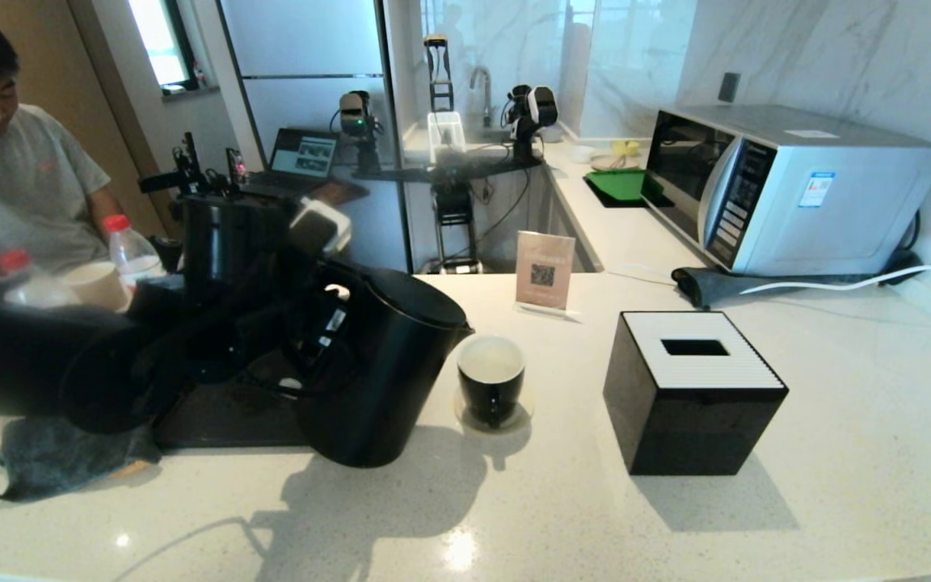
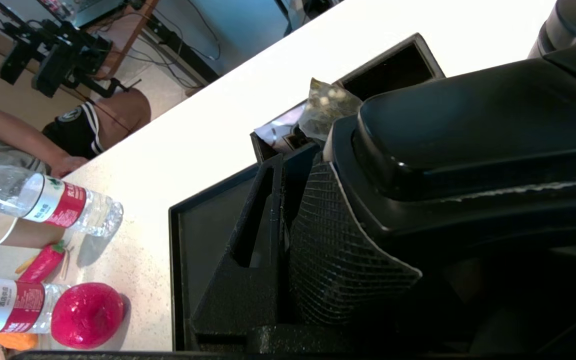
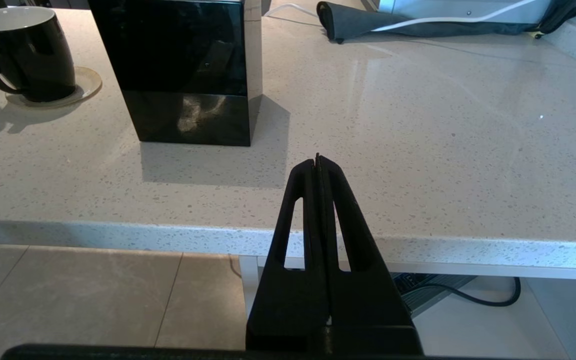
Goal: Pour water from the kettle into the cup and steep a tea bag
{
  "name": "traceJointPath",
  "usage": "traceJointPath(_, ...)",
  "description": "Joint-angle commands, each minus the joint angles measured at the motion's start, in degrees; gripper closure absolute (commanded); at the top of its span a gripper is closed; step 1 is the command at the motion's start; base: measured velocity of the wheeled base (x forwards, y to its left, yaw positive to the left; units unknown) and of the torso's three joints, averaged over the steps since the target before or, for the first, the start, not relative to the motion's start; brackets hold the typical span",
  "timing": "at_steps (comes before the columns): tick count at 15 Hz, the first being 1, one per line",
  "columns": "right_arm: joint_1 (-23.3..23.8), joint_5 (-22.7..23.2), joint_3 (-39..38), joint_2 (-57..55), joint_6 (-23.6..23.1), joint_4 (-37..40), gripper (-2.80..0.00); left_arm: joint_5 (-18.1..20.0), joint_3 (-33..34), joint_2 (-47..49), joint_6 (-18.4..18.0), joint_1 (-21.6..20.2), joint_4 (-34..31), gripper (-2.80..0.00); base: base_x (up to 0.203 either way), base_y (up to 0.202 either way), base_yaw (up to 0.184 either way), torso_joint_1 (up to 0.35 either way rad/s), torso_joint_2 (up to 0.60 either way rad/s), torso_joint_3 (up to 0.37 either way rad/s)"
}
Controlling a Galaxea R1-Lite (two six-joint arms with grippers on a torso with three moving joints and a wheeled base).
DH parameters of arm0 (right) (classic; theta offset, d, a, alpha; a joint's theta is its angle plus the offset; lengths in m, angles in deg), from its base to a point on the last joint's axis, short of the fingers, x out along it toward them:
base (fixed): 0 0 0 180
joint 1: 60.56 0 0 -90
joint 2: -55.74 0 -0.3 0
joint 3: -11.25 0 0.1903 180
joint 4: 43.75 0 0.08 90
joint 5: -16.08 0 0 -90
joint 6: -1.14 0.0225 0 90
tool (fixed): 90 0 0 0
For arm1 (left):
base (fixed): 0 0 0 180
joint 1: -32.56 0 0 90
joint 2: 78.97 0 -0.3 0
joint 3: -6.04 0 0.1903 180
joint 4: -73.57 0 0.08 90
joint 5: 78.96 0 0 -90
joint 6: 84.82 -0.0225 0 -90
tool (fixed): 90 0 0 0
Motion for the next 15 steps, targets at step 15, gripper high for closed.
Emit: traceJointPath(15,0.0,0.0,0.0,-0.07,-0.04,0.01,0.0,-2.96,-2.34,2.05,-3.96,0.2,0.04,0.0,0.0,0.0,0.0,0.0,0.0,0.0)
